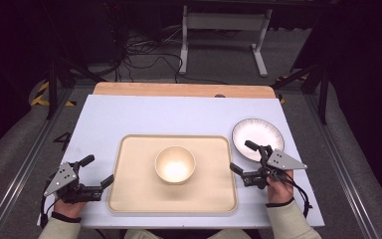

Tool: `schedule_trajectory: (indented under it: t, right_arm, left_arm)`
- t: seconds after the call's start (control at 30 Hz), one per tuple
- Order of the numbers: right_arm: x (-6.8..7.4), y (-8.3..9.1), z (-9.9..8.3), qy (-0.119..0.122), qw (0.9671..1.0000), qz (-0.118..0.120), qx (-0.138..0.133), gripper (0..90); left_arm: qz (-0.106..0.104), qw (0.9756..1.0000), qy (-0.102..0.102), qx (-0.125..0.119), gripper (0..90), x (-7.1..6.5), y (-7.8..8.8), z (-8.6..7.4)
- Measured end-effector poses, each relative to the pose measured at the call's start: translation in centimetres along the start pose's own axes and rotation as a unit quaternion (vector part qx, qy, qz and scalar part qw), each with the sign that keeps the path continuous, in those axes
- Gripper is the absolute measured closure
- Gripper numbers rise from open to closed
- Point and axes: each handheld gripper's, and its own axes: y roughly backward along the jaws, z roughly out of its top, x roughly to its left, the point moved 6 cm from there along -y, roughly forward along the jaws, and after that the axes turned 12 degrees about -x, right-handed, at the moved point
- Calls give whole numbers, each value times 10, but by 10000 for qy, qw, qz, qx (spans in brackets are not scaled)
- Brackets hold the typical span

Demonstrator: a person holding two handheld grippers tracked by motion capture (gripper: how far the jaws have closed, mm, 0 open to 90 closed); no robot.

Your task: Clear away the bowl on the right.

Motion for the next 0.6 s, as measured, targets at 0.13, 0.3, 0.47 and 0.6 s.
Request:
schedule_trajectory:
  t: [0.13,0.3,0.47,0.6]
  right_arm:
    - [0,3,-8,-22,10000,-18,71,40]
    - [0,6,-15,-118,9998,-82,107,39]
    - [-3,7,-21,-189,9996,-174,127,40]
    - [-1,7,-21,-106,9997,-157,147,33]
  left_arm:
    - [-6,10000,7,-18,7,0,0,0]
    - [-13,10000,-1,1,7,0,0,0]
    - [-24,10000,8,26,7,0,0,0]
    - [-21,10000,8,18,7,-1,0,0]
